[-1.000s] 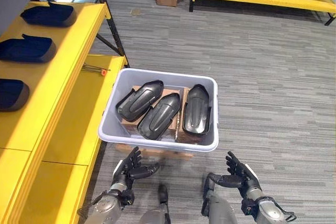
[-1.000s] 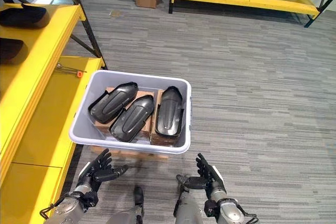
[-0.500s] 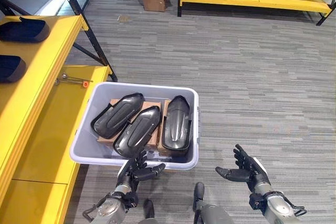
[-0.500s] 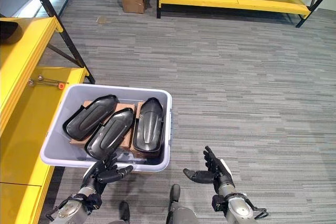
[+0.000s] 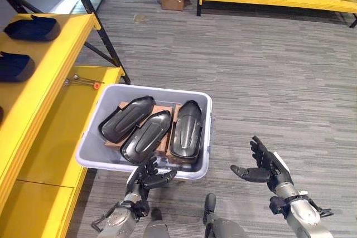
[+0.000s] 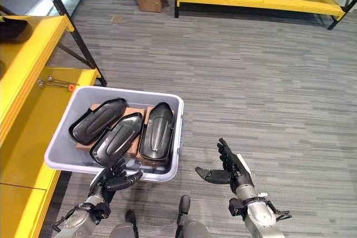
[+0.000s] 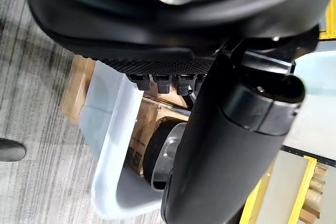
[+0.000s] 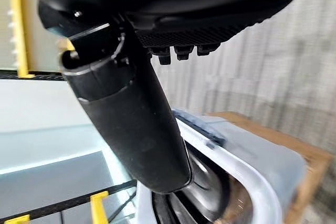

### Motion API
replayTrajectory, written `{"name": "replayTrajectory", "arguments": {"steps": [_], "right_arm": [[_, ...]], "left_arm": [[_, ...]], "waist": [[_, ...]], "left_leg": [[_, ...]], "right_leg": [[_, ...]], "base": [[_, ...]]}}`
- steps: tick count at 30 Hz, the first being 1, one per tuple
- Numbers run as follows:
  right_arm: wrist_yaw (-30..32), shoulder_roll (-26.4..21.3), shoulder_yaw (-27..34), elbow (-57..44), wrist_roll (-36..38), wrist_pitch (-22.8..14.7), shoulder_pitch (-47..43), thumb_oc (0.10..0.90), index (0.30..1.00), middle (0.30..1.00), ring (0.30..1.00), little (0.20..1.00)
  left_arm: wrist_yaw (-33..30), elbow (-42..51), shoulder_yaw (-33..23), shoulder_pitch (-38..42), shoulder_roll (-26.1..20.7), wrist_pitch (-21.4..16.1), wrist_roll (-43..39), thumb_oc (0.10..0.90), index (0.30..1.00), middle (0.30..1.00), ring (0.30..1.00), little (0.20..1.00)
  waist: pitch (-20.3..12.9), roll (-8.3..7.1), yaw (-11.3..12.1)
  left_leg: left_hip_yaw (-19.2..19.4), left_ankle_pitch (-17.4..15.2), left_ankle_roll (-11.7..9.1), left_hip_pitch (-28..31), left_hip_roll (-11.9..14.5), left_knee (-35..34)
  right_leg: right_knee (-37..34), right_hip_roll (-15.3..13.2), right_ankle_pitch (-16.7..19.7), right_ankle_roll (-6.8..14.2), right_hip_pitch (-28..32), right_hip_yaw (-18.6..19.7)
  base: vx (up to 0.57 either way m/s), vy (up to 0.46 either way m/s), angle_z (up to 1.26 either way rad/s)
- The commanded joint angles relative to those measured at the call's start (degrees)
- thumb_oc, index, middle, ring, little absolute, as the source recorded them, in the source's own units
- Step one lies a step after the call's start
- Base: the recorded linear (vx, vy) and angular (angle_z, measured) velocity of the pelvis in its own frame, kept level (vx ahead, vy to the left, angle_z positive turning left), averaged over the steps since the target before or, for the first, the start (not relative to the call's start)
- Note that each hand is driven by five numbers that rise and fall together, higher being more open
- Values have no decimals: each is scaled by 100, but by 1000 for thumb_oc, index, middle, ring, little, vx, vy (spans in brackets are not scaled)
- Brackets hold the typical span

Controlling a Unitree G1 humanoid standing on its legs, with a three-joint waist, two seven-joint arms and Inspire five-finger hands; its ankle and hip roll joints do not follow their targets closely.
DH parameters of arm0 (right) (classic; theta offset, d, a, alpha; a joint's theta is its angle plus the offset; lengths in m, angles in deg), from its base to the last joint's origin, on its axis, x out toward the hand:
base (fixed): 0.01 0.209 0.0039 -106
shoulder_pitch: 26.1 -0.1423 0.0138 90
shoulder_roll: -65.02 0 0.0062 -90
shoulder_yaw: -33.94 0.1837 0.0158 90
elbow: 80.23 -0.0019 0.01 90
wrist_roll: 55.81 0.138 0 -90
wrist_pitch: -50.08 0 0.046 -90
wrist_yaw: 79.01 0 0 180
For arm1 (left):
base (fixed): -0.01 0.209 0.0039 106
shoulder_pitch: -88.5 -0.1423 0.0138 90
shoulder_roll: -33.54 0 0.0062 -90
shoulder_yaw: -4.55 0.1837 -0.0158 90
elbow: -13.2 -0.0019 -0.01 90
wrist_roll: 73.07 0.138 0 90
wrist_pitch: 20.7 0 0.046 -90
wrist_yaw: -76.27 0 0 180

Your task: Move parts from the plastic box to the shelf.

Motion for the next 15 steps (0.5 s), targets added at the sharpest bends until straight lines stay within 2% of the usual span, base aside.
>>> {"name": "replayTrajectory", "arguments": {"steps": [1,4,7,8,10,15], "right_arm": [[542,-130,402,-642,-503,-812,-521,900,1000,1000,1000,1000],[619,-229,232,-782,-845,-782,-640,900,1000,1000,1000,1000],[706,-275,215,-939,-1140,-739,-709,900,1000,1000,1000,1000],[807,-262,253,-1025,-1208,-706,-875,900,1000,1000,1000,1000],[865,-283,305,-1077,-1327,-712,-921,900,1000,1000,1000,1000],[1241,-394,478,-1240,-1864,-710,-1301,900,1000,1000,1000,1000]], "left_arm": [[-46,594,-234,146,-191,-514,48,900,1000,1000,1000,1000],[-99,542,-175,157,-193,-559,96,900,1000,1000,1000,1000],[-127,572,-122,191,-212,-589,89,900,1000,1000,1000,1000],[-176,655,-90,271,-326,-624,35,900,1000,1000,1000,1000],[-190,689,-85,294,-372,-638,36,900,1000,1000,1000,1000],[-329,763,-15,581,-623,-760,90,900,1000,1000,1000,1000]], "waist": [[206,-109,-33],[225,30,65],[215,85,64],[289,24,82],[328,-20,94],[582,-135,103]], "left_leg": [[52,641,-19,137,446,-1128],[-65,899,-170,155,495,-1573],[69,764,-141,188,387,-1680],[126,634,-68,182,240,-1596],[177,561,-26,73,159,-1468],[256,115,100,-578,-190,-624]], "right_leg": [[261,-300,-975,670,399,346],[317,-325,-1014,735,399,501],[327,-455,-902,846,361,600],[310,-620,-817,924,333,683],[286,-739,-741,980,309,696],[318,-1197,-551,1168,177,580]], "base": [[134,208,21],[112,209,-1],[132,381,-42],[42,205,-46],[37,242,-46],[14,217,25]]}}
